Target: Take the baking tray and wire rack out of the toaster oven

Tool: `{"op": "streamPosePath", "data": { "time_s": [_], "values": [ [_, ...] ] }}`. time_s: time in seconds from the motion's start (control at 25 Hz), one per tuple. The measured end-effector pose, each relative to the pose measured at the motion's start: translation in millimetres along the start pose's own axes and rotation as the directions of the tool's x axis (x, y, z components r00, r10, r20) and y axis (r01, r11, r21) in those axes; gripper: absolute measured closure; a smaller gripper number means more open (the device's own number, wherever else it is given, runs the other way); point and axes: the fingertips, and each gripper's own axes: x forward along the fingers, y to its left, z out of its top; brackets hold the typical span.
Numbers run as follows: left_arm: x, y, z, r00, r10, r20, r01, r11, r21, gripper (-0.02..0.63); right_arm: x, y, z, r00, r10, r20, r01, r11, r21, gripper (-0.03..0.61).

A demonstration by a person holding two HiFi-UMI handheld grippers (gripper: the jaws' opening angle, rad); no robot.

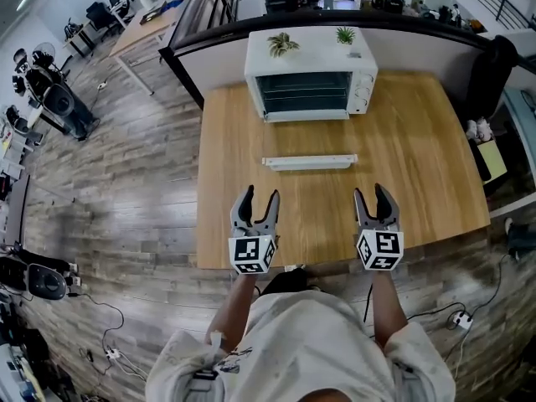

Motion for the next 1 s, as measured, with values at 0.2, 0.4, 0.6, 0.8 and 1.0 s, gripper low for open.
{"op": "streamPosePath", "data": {
  "time_s": [0.2, 0.4, 0.6, 0.8, 1.0],
  "values": [
    [21.5, 28.3, 2.7, 1.0, 0.005, 0.022, -0.005, 1.0, -0.009, 0.36, 35.4, 13.3, 10.6, 1.0, 0.004, -0.006, -0.004, 0.999, -0.035, 0.36],
    [42.6, 53.8, 7.4, 0.999, -0.002, 0.033, 0.001, 1.0, 0.021, 0.36, 70.0, 27.2, 19.1, 1.0, 0.007, -0.019, -0.008, 0.998, -0.068, 0.36],
    [64.0, 75.4, 4.6, 1.0, -0.017, 0.013, 0.016, 0.997, 0.071, 0.36, 101.9, 34.8, 26.5, 0.999, 0.003, -0.034, -0.007, 0.992, -0.123, 0.36],
    [95.0, 81.5, 8.6, 0.996, -0.083, -0.016, 0.084, 0.966, 0.244, 0.36, 130.7, 39.7, 29.2, 0.999, 0.0, -0.053, -0.013, 0.969, -0.247, 0.36],
    [132.5, 80.4, 4.6, 0.988, -0.123, -0.089, 0.149, 0.897, 0.416, 0.36, 161.5, 43.3, 33.0, 0.995, 0.009, -0.098, -0.046, 0.921, -0.386, 0.359]
  ]
}}
